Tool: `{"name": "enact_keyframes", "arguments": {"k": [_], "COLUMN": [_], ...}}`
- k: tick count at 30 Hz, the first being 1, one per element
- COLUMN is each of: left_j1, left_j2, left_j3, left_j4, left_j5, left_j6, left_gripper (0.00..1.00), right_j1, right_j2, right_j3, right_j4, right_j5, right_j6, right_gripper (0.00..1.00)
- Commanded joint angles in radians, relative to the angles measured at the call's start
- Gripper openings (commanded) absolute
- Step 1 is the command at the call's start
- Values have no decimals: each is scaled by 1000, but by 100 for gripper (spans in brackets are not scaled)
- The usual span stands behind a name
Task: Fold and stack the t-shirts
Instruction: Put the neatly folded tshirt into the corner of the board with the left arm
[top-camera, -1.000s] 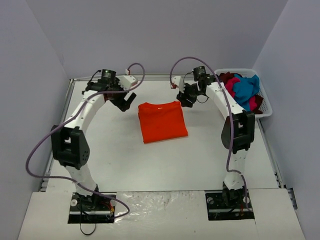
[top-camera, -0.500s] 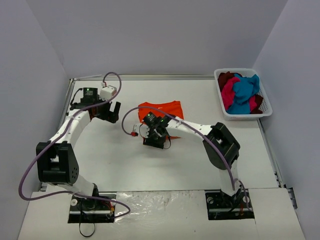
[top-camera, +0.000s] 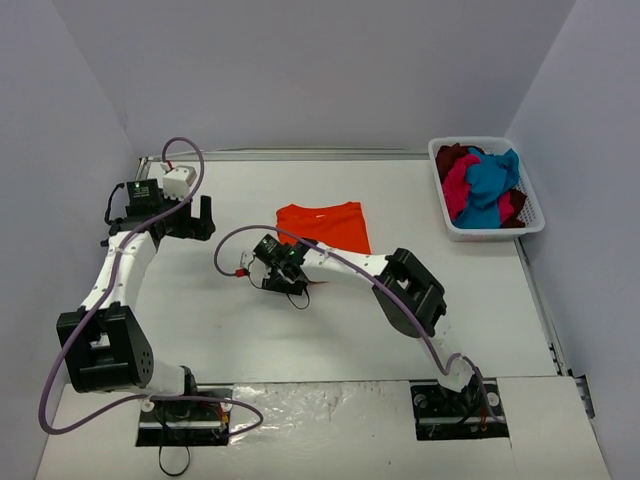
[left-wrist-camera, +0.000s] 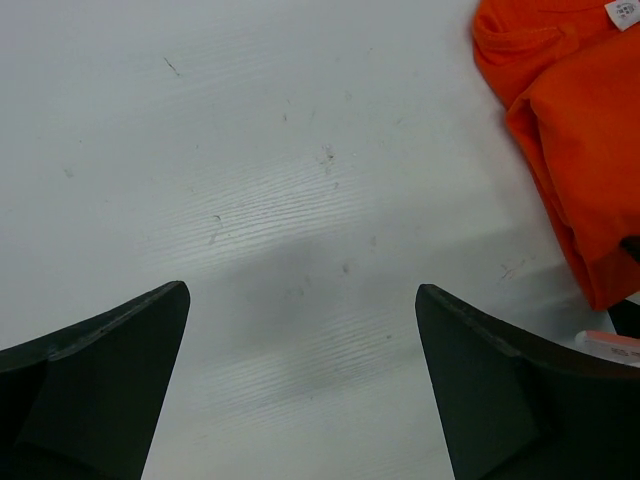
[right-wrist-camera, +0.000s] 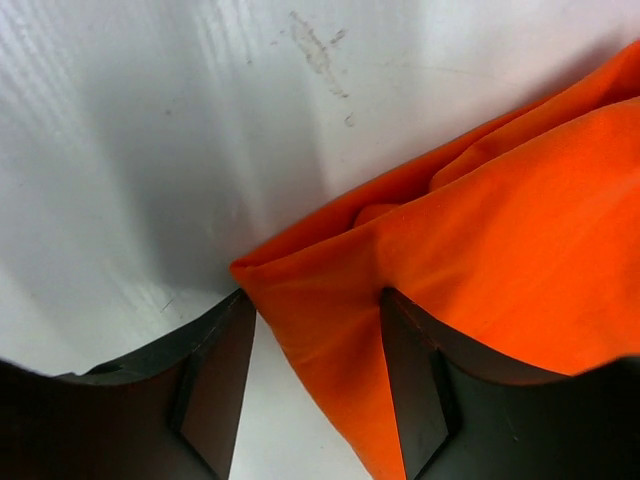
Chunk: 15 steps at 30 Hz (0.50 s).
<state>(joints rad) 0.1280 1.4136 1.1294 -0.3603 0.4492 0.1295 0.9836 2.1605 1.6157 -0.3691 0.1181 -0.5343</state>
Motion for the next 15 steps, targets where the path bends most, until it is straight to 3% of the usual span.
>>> {"name": "enact_keyframes", "arguments": {"k": [1, 6, 9, 10, 12, 15], "left_j1": [19, 24, 33, 36, 42, 42], "left_j2": [-31, -30, -25, -21, -15, 17], "left_j3": [1, 4, 12, 15, 23, 32], "left_j4": [20, 15, 4, -3, -15, -45], "left_j5": [58, 83, 117, 127, 170, 235], "left_j6": [-24, -54, -86, -94, -117, -160], "left_gripper": [97, 97, 97, 97, 97, 97], "right_j1": [7, 20, 23, 24, 24, 24], "right_j2": [32, 51, 61, 62, 62, 52], "right_j3": [35, 20, 15, 13, 12, 18], "right_j4": [-24, -30, -30, -31, -34, -42], "right_j5": [63, 58, 54, 52, 52, 58], "right_j6": [16, 19, 20, 20, 16, 11], "right_gripper": [48, 44, 30, 16, 3, 0]}}
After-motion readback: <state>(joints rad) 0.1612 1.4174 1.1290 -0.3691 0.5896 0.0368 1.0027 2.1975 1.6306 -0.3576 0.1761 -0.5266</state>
